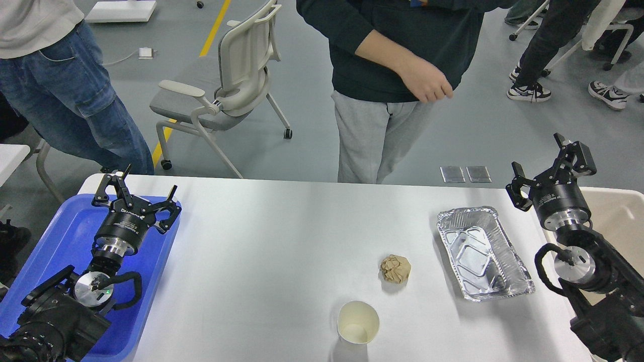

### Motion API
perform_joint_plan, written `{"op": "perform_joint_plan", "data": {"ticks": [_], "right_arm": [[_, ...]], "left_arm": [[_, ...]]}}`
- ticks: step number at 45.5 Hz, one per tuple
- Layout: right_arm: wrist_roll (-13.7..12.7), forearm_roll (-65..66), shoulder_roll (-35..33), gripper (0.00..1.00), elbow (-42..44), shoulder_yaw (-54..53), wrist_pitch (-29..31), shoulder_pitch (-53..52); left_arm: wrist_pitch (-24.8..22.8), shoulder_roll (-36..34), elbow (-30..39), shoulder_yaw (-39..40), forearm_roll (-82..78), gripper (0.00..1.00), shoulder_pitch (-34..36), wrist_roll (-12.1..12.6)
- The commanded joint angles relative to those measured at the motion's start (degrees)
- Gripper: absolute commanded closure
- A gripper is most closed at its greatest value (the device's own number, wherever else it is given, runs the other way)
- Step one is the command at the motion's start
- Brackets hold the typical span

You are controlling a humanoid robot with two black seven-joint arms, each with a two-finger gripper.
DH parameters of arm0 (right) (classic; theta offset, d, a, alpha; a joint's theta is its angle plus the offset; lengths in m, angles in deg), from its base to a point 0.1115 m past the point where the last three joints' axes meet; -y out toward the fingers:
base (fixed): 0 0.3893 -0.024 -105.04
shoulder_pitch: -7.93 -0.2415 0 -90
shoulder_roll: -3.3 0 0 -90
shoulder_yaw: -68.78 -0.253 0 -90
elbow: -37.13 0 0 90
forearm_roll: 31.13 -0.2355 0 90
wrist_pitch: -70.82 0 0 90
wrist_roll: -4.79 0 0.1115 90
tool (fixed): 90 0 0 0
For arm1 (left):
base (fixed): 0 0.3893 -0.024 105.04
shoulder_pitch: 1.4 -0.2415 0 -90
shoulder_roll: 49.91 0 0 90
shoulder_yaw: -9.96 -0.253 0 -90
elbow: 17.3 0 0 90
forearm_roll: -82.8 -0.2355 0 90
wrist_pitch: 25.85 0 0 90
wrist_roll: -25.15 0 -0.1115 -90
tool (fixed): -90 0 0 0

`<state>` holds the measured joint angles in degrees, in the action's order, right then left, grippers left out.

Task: Tidy desktop

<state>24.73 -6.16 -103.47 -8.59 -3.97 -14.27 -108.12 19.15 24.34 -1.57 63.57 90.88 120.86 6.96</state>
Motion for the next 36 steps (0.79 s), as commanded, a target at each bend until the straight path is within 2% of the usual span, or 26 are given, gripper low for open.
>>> {"op": "perform_joint_plan", "data": {"ticks": [1,36], "right_arm": [[0.01,-0.02,-0.02,0.00,-0.07,-0.01,-0.16,0.12],[0.01,-0.02,-0.81,0.00,0.02,0.34,-0.78,-0.75]], "left_arm": [[0.00,0.02,0.00,0.00,-0.09,0.00,0.00,0.09],[0.00,-0.07,0.00,0.00,0.00,0.00,0.00,0.00]]}}
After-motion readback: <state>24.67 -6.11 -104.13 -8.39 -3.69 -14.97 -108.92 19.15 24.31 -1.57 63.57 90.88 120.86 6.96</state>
